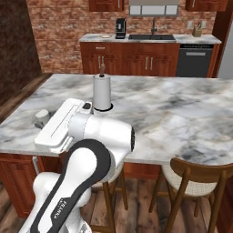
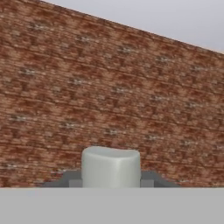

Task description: Pick up the marshmallow and place it in the cup of hot chocolate on the dining counter.

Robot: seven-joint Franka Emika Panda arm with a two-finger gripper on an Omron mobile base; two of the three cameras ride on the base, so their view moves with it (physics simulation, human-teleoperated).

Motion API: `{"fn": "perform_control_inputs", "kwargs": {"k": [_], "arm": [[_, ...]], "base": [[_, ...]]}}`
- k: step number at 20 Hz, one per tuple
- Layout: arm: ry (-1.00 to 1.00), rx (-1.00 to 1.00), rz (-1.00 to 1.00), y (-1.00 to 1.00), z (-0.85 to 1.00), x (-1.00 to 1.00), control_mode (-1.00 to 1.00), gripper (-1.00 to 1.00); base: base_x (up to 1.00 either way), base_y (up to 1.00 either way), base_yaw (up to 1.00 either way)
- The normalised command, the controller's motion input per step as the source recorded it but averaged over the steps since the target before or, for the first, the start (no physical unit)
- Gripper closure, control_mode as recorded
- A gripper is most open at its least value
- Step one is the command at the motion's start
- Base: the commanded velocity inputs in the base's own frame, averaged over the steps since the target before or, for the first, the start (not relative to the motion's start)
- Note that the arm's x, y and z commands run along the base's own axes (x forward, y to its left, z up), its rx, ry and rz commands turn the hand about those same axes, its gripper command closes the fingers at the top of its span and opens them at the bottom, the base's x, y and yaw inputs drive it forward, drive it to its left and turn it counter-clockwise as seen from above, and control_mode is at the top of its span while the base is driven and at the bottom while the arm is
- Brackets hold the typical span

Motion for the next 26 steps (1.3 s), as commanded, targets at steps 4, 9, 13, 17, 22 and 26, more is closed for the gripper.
{"fn": "perform_control_inputs", "kwargs": {"k": [4,9,13,17,22,26], "arm": [[0.29,-0.09,-0.12,-0.06,-0.29,0.84,-1.00,1.00],[0.24,-0.12,0.00,-0.11,-0.69,0.57,-1.00,1.00],[0.04,-0.09,0.06,-0.15,-0.62,0.61,-1.00,1.00],[-0.07,0.00,0.05,-0.26,-0.06,0.59,-1.00,1.00],[-0.07,-0.01,0.05,-0.25,-0.17,0.51,-1.00,1.00],[0.03,-0.04,0.11,-0.06,-0.29,0.59,-1.00,1.00]], "base": [[0.00,0.00,0.00],[0.00,0.00,0.00],[0.00,0.00,0.00],[0.00,0.00,0.00],[0.00,0.00,0.00],[0.00,0.00,0.00]]}}
